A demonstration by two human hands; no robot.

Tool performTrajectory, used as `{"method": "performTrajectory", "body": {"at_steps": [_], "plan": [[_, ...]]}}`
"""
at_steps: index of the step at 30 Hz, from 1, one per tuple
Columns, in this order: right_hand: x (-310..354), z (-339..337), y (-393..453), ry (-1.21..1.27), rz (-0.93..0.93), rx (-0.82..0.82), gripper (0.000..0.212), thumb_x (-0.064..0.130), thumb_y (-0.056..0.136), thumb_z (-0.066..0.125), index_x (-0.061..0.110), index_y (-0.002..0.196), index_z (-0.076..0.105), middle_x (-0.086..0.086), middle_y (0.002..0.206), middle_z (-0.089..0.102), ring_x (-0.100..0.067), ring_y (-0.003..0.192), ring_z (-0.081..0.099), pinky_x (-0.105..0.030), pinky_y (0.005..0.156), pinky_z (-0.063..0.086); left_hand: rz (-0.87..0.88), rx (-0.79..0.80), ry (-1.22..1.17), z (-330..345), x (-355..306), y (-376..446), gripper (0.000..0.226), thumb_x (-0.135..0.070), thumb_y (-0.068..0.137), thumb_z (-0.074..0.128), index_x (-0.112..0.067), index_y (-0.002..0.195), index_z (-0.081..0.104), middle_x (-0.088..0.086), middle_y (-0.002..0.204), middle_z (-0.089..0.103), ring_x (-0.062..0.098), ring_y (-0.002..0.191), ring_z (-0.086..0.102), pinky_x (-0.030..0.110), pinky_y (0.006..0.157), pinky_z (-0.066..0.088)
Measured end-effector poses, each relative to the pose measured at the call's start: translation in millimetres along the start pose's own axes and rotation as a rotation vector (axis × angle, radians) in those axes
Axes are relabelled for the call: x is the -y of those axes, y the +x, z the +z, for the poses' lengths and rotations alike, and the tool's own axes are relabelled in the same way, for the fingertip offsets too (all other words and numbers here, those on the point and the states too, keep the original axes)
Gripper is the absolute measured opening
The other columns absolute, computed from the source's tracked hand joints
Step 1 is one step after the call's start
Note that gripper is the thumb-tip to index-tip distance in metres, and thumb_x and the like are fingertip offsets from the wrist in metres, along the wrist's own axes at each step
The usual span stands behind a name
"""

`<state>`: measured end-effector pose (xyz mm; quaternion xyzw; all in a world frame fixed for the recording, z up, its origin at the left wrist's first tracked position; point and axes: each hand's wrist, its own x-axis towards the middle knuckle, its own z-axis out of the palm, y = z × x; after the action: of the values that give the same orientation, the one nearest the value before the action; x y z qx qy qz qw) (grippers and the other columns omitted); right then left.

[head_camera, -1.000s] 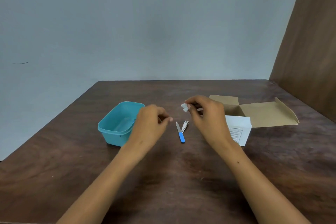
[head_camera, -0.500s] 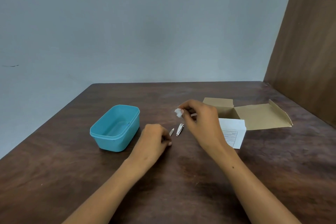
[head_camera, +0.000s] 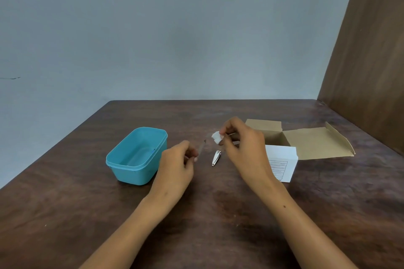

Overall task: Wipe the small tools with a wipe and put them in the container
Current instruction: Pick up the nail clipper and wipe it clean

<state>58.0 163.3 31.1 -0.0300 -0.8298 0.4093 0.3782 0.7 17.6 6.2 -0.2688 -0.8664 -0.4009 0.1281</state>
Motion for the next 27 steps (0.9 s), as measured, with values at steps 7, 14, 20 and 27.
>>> {"method": "performTrajectory", "body": {"at_steps": [7, 14, 20, 27], "plan": [[2, 1, -2, 0.017, 0.062, -0.035, 0.014, 0.002, 0.078, 0.064, 0.012, 0.076, 0.073, 0.011, 0.074, 0.068, -0.002, 0.071, 0.065, -0.007, 0.063, 0.048, -0.217, 0.117, -0.336, -4, -3, 1, 0.014, -0.005, 0.086, 0.065, -0.016, 0.089, 0.073, -0.001, 0.084, 0.072, 0.008, 0.074, 0.069, 0.022, 0.067, 0.058], [-1, 1, -2, -0.007, 0.090, -0.024, 0.005, 0.010, 0.076, 0.075, 0.013, 0.073, 0.071, 0.009, 0.072, 0.070, -0.002, 0.067, 0.064, -0.014, 0.061, 0.052, -0.317, 0.142, -0.592, -10, -12, -2, 0.029, 0.001, 0.070, 0.078, -0.010, 0.096, 0.073, 0.005, 0.083, 0.074, 0.004, 0.068, 0.069, 0.014, 0.061, 0.054], [1, 2, -2, -0.041, 0.116, -0.032, 0.009, 0.008, 0.074, 0.072, 0.017, 0.074, 0.069, 0.008, 0.075, 0.069, -0.002, 0.069, 0.063, -0.017, 0.063, 0.053, -0.290, 0.111, -0.602, -11, -11, -2, 0.027, 0.004, 0.069, 0.078, -0.014, 0.089, 0.073, 0.002, 0.082, 0.074, 0.006, 0.075, 0.070, 0.014, 0.065, 0.053], [3, 1, -4, -0.005, 0.063, -0.029, 0.012, 0.006, 0.078, 0.070, 0.018, 0.080, 0.072, 0.013, 0.076, 0.068, -0.001, 0.073, 0.064, -0.010, 0.065, 0.051, -0.390, 0.070, -0.678, -11, -12, -1, 0.026, 0.003, 0.071, 0.077, -0.009, 0.090, 0.065, 0.007, 0.077, 0.073, 0.013, 0.069, 0.071, 0.021, 0.060, 0.056]]}}
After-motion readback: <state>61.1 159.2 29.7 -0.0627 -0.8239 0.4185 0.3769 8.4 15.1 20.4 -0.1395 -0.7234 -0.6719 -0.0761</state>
